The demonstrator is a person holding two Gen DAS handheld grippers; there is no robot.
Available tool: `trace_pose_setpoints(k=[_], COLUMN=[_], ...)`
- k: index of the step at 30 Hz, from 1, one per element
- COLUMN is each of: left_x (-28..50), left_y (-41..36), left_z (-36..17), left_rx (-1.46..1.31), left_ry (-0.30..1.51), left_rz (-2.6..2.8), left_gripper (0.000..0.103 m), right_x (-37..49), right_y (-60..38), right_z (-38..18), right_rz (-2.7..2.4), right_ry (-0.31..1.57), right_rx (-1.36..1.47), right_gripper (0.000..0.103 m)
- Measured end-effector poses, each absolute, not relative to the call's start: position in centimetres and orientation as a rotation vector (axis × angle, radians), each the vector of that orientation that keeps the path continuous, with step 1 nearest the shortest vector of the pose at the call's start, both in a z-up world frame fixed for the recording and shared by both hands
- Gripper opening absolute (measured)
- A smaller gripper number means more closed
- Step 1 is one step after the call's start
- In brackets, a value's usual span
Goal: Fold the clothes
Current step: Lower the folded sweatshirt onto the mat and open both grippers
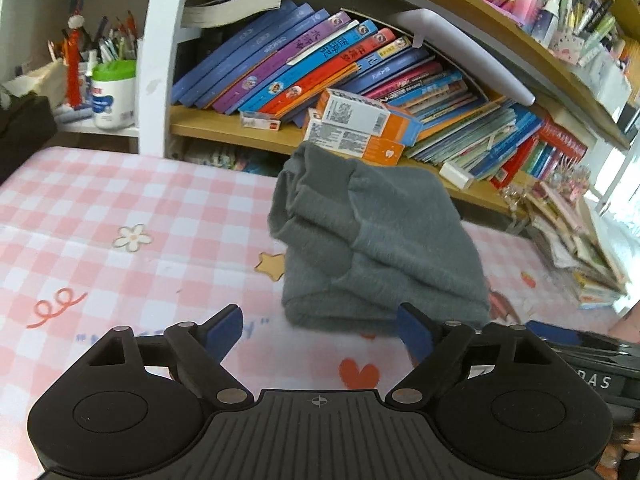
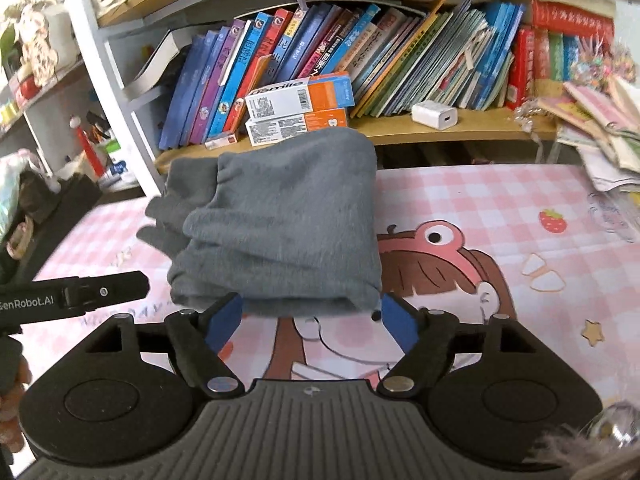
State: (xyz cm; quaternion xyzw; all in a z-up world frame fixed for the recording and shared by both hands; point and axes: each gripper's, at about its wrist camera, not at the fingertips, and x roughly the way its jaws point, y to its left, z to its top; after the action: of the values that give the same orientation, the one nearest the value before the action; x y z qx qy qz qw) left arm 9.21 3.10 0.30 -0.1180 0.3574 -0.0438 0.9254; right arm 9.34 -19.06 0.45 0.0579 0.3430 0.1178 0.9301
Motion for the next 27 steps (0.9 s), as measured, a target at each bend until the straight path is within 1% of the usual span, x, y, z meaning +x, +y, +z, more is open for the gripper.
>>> trace_pose_setpoints(k=[5, 8, 10, 17, 21, 27], left_x=[7.6, 6.8, 6.3, 5.1, 4.5, 4.0], left_y=[3.3, 3.0, 2.7, 2.0, 1.7, 1.3], left_z=[-0.1, -0.3, -0.3, -0.1, 0.0, 0.0], left_rx=[-0.25, -0.228, -0.2, -0.133, -0.103, -0.069], left_ry=[0.745, 0.743, 0.728, 0.691, 0.676, 0.673], left_rz=[-0.055, -0.049, -0.036, -0.009, -0.001, 0.012], left_gripper=[0.088, 0.089, 0.094, 0.097, 0.101, 0.102], right_x=[6.9, 5.8, 5.2, 3.8, 3.1, 2.7], right_y=[-18.3, -18.2, -18.1, -17.5, -17.3, -17.1], right_z=[0.6, 0.6, 0.4, -0.1, -0.1, 0.0], right_rz=[0.172, 0.15, 0.137, 0.114, 0.107, 0.112], right_ry=[0.659, 0.64, 0.637, 0.644, 0.637, 0.632], right_rx=[0.055, 0.043, 0.047, 0.014, 0.004, -0.006], right_gripper=[0.077, 0.08, 0.082, 0.09, 0.094, 0.097])
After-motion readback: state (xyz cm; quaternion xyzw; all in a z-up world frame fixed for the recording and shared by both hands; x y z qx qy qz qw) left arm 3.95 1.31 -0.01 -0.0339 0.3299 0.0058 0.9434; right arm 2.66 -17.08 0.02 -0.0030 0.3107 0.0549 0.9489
